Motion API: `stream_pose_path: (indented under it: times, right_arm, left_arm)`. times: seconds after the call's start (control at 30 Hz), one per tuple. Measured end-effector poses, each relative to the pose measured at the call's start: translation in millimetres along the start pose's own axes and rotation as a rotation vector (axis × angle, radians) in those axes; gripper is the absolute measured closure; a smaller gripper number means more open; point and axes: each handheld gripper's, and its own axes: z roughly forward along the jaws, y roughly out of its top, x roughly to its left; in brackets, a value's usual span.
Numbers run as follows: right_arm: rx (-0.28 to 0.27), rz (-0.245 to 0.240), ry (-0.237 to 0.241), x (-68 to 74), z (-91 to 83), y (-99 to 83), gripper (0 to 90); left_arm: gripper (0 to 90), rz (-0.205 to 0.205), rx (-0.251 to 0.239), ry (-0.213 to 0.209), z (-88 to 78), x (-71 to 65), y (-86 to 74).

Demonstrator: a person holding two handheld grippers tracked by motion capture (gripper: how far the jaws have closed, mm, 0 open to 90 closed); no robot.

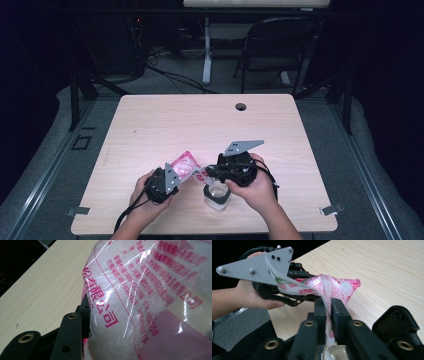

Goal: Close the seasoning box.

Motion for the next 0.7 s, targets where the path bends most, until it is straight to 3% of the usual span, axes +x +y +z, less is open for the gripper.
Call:
stream_pose_path:
  times: [0.23, 0.53, 0.7]
  right_arm:
    - [0.004, -0.015, 0.028, 3.2, -1.3, 0.7, 90.0]
    - [0.018, 0.004, 0.074, 4.8, 0.2, -0.8, 90.0]
    - [0.047, -0.002, 0.094, 7.5, 1.8, -1.7, 90.0]
  left_arm:
    - [58.7, -0.010, -0.007, 0.011, 0.8, 1.0, 2.9]
    - [58.9, 0.006, -0.008, 0.025, -0.3, 2.8, 3.4]
    - [59.0, 0.035, -0.006, 0.043, -0.9, 2.8, 4.8]
